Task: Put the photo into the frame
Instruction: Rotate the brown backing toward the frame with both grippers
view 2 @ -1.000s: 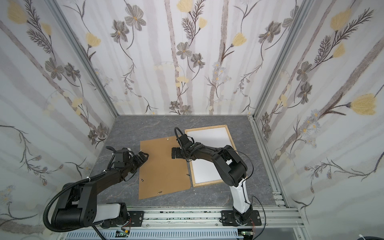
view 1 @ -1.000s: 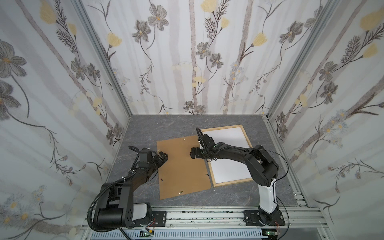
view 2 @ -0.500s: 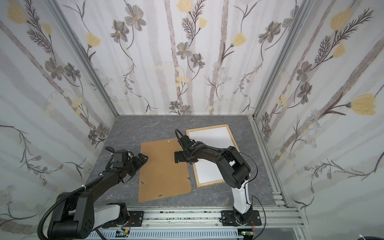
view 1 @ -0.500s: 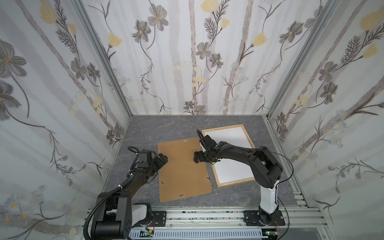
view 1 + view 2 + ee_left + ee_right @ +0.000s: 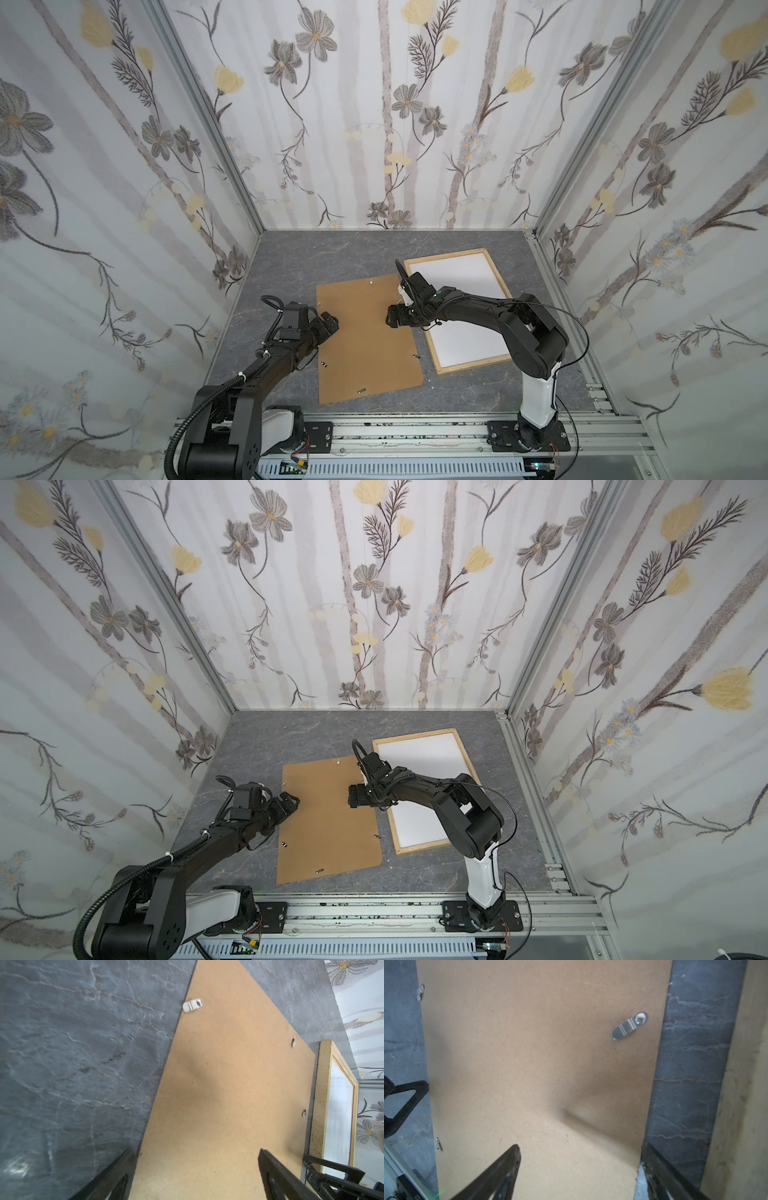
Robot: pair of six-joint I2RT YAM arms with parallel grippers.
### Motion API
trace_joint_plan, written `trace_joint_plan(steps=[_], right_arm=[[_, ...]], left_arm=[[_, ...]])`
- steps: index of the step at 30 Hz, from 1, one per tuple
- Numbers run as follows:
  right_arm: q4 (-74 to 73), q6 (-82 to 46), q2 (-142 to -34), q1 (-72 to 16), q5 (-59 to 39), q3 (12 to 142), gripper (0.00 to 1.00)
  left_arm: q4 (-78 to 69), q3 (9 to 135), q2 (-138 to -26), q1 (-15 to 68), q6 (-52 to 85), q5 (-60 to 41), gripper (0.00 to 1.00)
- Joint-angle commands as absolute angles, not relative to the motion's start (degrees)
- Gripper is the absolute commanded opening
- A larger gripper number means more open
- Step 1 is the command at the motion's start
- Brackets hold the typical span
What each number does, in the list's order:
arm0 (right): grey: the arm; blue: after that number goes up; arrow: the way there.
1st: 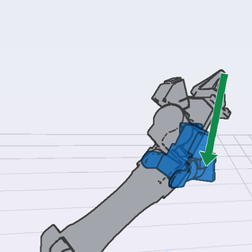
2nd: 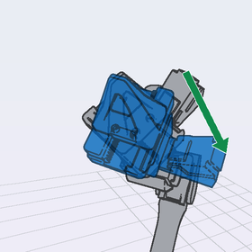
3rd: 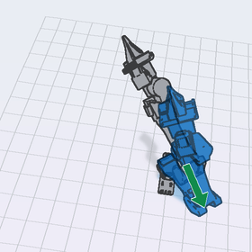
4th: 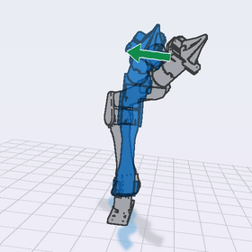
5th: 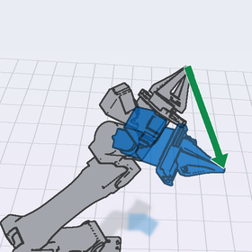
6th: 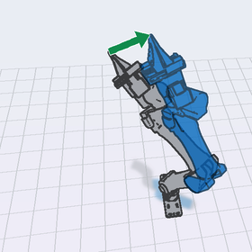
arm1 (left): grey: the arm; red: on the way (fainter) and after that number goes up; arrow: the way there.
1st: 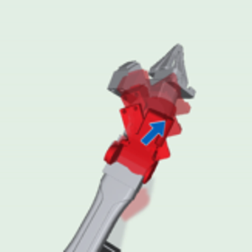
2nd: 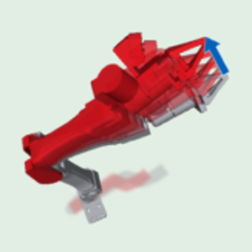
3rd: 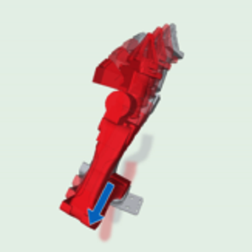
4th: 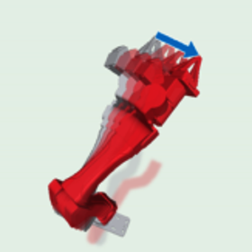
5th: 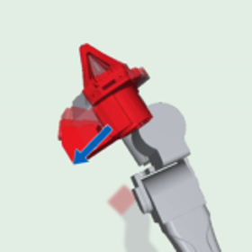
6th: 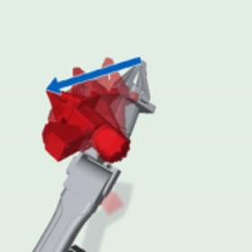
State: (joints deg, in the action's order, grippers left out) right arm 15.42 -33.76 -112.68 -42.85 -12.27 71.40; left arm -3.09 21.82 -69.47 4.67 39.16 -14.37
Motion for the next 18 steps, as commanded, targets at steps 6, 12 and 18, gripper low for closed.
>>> trace_joint_plan(steps=[6,12,18], right_arm=[[15.87,-36.75,-115.93,-41.59,-22.01,69.88,0.87],[12.44,-36.74,-116.32,-39.93,-25.17,67.97,0.87],[7.41,-36.61,-117.24,-39.1,-31.49,67.08,0.85]], left_arm=[[-8.24,20.57,-65.59,5.19,46.23,-30.38,0.9],[-7.34,24.35,-62.04,4.84,47.89,-35.72,0.92],[-6.94,25.11,-60.49,3.38,48.75,-39.76,0.92]])
